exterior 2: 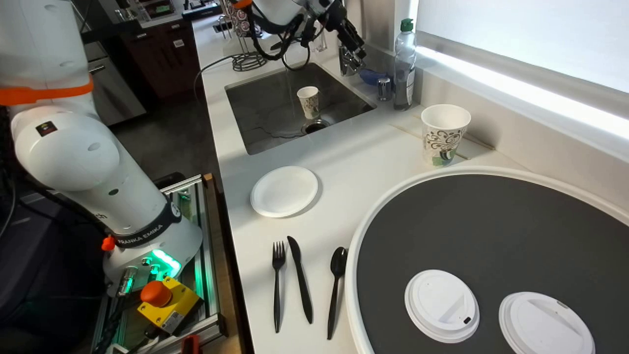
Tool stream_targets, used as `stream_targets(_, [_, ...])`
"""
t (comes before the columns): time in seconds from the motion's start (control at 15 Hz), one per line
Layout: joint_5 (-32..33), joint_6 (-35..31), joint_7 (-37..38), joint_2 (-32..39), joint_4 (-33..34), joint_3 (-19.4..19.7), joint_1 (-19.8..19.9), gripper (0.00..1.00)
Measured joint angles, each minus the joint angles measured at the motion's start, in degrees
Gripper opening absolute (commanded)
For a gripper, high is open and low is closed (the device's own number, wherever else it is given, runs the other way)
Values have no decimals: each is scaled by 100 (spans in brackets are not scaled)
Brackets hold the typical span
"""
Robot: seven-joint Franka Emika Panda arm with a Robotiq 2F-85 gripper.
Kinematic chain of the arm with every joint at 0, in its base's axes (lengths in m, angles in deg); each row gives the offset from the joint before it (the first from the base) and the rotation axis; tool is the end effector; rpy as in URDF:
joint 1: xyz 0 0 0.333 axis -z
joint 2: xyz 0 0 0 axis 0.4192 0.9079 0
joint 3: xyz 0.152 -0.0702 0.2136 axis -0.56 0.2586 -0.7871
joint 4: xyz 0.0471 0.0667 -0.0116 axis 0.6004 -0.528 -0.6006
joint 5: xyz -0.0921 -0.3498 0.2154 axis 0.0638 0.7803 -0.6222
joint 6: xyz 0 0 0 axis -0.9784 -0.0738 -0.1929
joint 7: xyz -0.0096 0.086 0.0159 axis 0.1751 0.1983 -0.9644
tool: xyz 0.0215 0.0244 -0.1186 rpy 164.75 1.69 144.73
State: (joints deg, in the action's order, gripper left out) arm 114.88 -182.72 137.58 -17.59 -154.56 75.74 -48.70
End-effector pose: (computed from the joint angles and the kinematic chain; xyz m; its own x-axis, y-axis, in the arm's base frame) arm 0.6137 0.2818 0.2910 0.6973 -0.3573 0.6214 -0.4309 -0.9017 -0.0349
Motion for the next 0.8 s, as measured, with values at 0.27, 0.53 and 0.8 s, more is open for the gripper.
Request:
stream_targets(0.27, [-47, 153, -395, -196, -145, -211, 125, 100])
stream_targets(0.53, [-209, 147, -972, -498, -493, -369, 369, 100])
stream_targets(0.8, [-831, -133, -1912, -722, -911, -559, 633, 100])
